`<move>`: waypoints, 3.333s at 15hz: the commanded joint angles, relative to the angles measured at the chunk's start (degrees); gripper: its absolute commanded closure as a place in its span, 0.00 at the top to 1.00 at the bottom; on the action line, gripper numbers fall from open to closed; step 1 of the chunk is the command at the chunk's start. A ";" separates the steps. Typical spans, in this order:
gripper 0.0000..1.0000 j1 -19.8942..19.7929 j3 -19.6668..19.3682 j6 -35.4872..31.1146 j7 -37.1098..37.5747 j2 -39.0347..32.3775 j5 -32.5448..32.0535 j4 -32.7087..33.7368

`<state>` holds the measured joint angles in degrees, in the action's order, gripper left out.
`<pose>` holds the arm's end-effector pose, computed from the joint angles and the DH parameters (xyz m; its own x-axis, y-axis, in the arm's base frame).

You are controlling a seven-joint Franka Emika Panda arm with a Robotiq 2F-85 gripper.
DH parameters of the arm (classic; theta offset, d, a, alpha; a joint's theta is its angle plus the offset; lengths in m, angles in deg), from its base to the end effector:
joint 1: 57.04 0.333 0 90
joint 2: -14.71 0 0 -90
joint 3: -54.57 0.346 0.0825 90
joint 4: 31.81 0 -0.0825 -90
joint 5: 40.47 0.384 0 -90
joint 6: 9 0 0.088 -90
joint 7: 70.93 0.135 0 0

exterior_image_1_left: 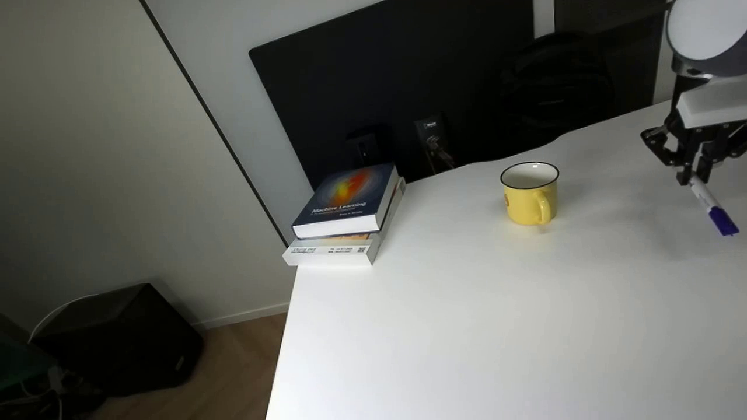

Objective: Put the marker in the mug

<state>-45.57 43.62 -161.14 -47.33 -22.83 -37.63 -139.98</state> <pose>0.6650 0.0121 0.1691 0.9119 -0.3823 0.1491 -0.3907 -0.9200 0.0304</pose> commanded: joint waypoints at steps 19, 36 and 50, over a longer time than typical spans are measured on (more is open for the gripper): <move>0.04 23.62 -20.92 -35.67 4.95 -2.82 -6.62 1.02; 0.04 21.95 -12.89 -46.13 4.08 -13.20 -2.24 10.95; 0.43 23.27 -14.58 -43.91 3.38 -19.54 4.17 15.33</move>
<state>-22.68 29.94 -206.72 -44.37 -41.92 -34.46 -125.44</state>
